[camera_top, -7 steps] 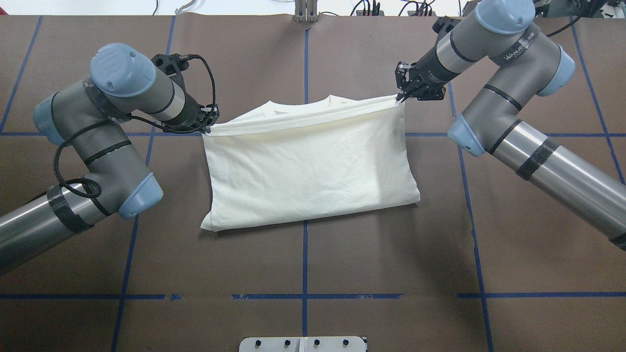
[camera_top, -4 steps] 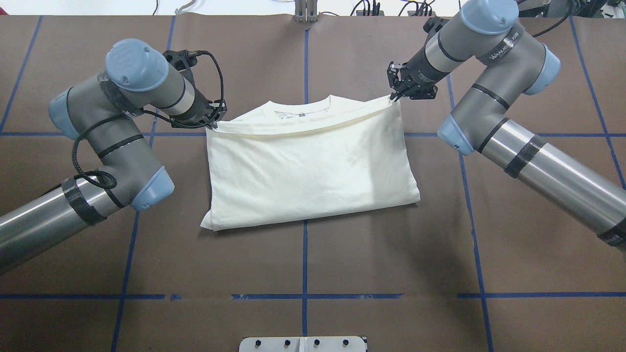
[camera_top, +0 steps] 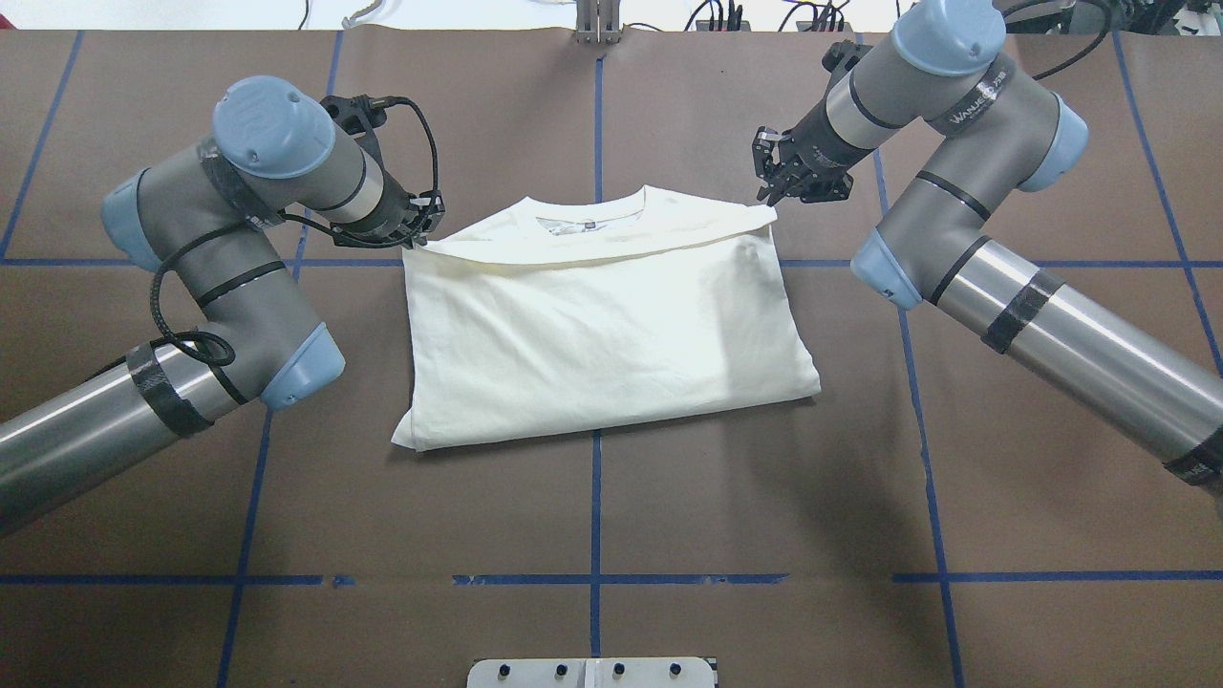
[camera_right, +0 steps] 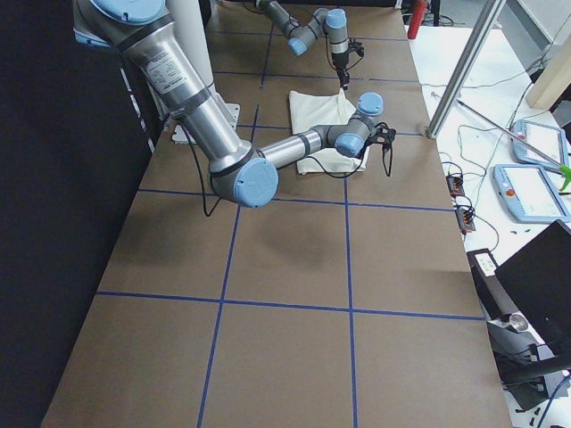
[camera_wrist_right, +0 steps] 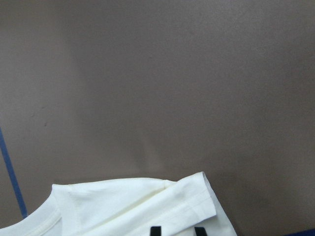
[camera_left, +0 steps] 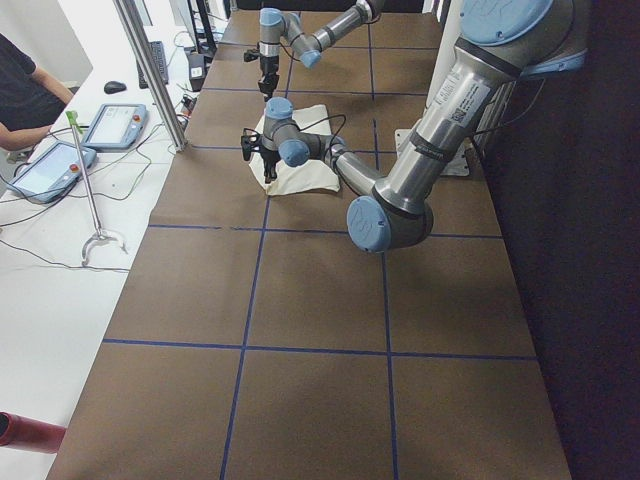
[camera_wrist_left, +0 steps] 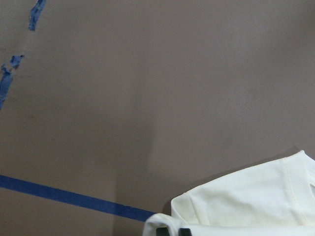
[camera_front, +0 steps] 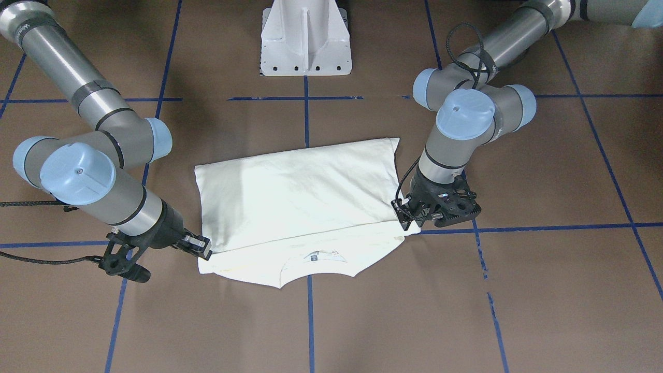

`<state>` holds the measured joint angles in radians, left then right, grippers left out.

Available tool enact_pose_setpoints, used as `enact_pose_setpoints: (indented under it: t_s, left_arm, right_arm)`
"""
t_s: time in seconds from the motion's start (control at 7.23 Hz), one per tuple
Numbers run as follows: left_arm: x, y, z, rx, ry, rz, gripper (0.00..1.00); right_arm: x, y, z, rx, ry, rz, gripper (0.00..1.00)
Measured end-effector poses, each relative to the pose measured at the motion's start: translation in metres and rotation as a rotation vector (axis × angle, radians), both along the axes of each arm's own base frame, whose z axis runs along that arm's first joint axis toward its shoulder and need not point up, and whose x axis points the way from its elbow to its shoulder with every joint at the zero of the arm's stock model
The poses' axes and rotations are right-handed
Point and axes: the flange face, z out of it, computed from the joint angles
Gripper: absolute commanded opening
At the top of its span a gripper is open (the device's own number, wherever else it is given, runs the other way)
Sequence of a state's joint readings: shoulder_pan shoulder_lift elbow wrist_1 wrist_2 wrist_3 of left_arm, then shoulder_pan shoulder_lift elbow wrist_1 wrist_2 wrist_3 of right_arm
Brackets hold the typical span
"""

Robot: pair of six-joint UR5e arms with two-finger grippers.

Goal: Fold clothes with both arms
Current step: 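Open both grippers at the collar and lift away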

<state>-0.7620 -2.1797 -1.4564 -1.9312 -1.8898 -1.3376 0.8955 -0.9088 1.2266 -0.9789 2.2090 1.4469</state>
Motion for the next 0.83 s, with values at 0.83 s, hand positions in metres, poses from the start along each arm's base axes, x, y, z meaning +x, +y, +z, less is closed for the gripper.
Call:
enact_pose_setpoints:
  t_s: [0.83]
  left_arm:
    - [-0.064,0.041,-0.048,-0.009,-0.008,-0.025,1.0]
  right_arm:
    - [-0.002,0.118,0.021,0.069,-0.007,-0.046,1.0]
